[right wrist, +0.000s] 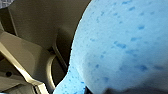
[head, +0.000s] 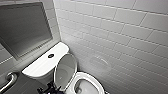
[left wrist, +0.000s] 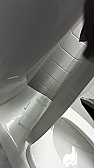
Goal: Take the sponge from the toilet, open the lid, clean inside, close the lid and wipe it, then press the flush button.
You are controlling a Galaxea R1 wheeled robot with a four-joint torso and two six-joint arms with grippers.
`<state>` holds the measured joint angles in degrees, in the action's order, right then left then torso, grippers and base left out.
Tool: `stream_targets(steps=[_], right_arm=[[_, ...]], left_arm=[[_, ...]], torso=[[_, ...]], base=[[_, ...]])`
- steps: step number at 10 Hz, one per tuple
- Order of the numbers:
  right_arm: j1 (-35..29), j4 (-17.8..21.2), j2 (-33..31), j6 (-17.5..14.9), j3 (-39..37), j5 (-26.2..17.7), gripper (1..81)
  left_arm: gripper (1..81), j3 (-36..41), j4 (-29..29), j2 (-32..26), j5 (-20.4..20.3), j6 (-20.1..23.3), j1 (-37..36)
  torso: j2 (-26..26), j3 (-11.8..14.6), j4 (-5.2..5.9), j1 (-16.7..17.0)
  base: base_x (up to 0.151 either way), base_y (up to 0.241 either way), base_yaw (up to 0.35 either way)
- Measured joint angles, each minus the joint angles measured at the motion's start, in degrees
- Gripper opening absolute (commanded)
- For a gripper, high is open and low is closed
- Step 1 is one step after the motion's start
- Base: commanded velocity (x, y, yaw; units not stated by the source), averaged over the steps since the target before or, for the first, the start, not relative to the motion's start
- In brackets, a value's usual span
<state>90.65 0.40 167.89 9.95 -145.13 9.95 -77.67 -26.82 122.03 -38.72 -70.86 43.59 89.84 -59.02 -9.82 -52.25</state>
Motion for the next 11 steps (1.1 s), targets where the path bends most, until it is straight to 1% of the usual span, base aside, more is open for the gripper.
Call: stream_targets(steps=[1,3,4,5,6,7,8,9,11], right_arm=[[0.00,-0.02,0.00,-0.02,0.00,0.02,1.0],[0.00,0.00,0.13,0.00,0.00,0.09,1.0],[0.00,0.00,0.11,-0.02,0.00,0.07,1.0],[0.00,-0.02,0.13,0.00,0.00,0.09,1.0],[-0.02,0.00,0.13,0.00,0.00,0.09,1.0],[-0.02,-0.02,0.06,-0.02,0.00,0.05,1.0],[-0.05,-0.05,-0.24,-0.11,0.20,0.02,1.0],[-0.11,-0.16,-0.50,-0.44,0.39,-0.06,1.0],[-0.74,-0.20,-0.50,-0.48,0.50,-0.09,1.0]], left_arm=[[81.1,0.00,-0.02,-0.50,-0.45,-1.68,0.10],[81.1,-0.22,-0.02,-1.24,-0.74,-3.28,0.87],[81.1,-0.67,-0.02,-1.41,-0.56,-5.86,1.19],[81.1,-1.13,0.09,-2.29,0.09,-7.47,1.16],[81.1,-1.27,0.76,-2.33,0.51,-7.56,1.17],[81.1,-1.99,3.18,-2.32,1.32,-7.55,1.22],[81.1,-3.39,8.41,-2.10,2.17,-7.44,1.66],[81.1,-5.68,14.92,-1.83,2.80,-7.39,2.82],[81.1,-13.87,24.54,-1.85,2.65,-7.52,6.84]], torso=[[0.00,0.00,0.00,0.00],[0.00,0.00,0.00,0.00],[0.00,0.00,0.00,0.00],[0.00,0.00,0.00,0.00],[0.00,0.00,0.00,0.00],[0.00,0.00,0.00,0.00],[0.00,0.00,0.00,0.00],[0.00,0.00,0.00,0.00],[0.00,0.00,0.00,0.00]], base=[[0.000,0.000,0.000],[0.000,0.000,0.000],[0.000,0.000,0.000],[0.000,0.000,0.000],[0.000,0.000,0.000],[0.000,0.000,0.000],[0.000,0.000,0.000],[0.000,0.000,0.000],[0.000,0.000,0.000]])
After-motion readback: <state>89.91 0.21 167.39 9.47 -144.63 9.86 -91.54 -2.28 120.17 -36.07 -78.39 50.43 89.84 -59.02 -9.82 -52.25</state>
